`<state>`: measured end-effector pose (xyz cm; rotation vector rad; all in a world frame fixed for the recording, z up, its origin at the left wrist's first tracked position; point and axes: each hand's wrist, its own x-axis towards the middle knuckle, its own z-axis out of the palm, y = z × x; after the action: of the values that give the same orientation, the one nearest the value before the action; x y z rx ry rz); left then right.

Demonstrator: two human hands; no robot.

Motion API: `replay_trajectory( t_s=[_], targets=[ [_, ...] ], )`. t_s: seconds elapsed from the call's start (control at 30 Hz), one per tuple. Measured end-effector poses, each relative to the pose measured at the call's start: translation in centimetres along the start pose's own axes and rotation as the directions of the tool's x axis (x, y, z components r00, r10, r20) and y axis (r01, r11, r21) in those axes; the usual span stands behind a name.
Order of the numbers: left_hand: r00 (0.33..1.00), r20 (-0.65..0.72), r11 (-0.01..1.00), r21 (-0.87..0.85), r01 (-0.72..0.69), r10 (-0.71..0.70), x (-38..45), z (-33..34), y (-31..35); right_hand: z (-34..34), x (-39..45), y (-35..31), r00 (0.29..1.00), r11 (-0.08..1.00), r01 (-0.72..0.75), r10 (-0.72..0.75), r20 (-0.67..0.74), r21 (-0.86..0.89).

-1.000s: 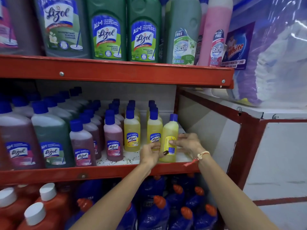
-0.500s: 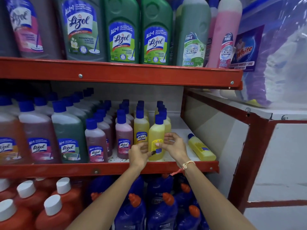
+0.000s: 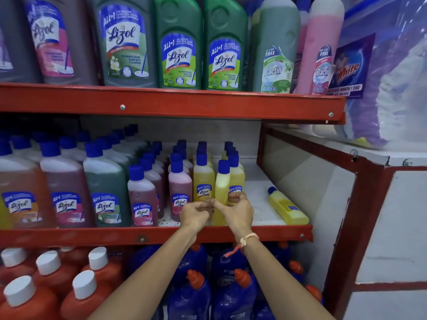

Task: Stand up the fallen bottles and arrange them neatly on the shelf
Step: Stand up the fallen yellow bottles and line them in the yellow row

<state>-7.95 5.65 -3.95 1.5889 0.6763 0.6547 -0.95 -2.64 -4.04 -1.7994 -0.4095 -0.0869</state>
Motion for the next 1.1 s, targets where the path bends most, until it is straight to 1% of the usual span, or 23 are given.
replay_trajectory(
  t_s=[0.07,0.13,0.2,0.27,0.33,0.4,0.5,0.67,0.87,1.03,1.1],
  targets=[
    [1.0,0.015,1.0,0.027,-0.013,0.013,0.0,-0.2,-0.2,-0.4,0.3,0.0,0.995,0.998,0.0,-0.006,0.1,0.057],
    [0.999,0.048,1.0,0.01,-0.019,0.018,-0.2,-0.3,0.1,-0.8,0.7,-0.1,0.982,0.997,0.006,-0.02,0.187,0.073],
    [0.997,0.07,0.999,-0.015,-0.031,0.032,-0.4,-0.5,0.2,-1.3,1.3,-0.2,0.956,0.995,0.002,-0.03,0.293,0.097],
    [0.994,0.088,0.998,0.003,-0.061,0.061,-0.4,-0.9,0.1,-1.9,1.9,-0.4,0.917,0.994,0.01,-0.053,0.395,0.108],
    [0.993,0.08,0.995,0.036,-0.089,0.086,-0.4,-1.4,-0.2,-2.1,2.4,-0.1,0.896,0.995,0.045,-0.08,0.437,0.088],
    [0.993,0.064,0.994,0.043,-0.097,0.095,-0.7,-1.7,-0.6,-1.9,2.6,0.1,0.895,0.992,0.055,-0.098,0.435,0.109],
    [0.992,0.04,0.991,0.052,-0.122,0.12,-1.3,-2.0,-1.0,-1.1,2.6,0.2,0.904,0.983,0.023,-0.097,0.415,0.18],
    [0.993,0.017,0.992,0.051,-0.115,0.115,-1.4,-2.2,-1.2,-0.2,2.3,0.3,0.918,0.971,0.035,-0.125,0.376,0.236],
    [0.992,-0.026,0.992,0.037,-0.124,0.125,-1.2,-1.8,-1.5,0.3,2.3,0.4,0.92,0.963,0.057,-0.153,0.361,0.263],
    [0.988,-0.027,0.986,0.076,-0.15,0.152,-1.3,-1.5,-1.5,0.1,2.2,0.3,0.925,0.966,0.056,-0.145,0.35,0.253],
    [0.987,-0.058,0.984,0.105,-0.145,0.151,-1.5,-1.4,-1.5,0.0,2.0,0.1,0.93,0.967,0.065,-0.147,0.335,0.245]
  ],
)
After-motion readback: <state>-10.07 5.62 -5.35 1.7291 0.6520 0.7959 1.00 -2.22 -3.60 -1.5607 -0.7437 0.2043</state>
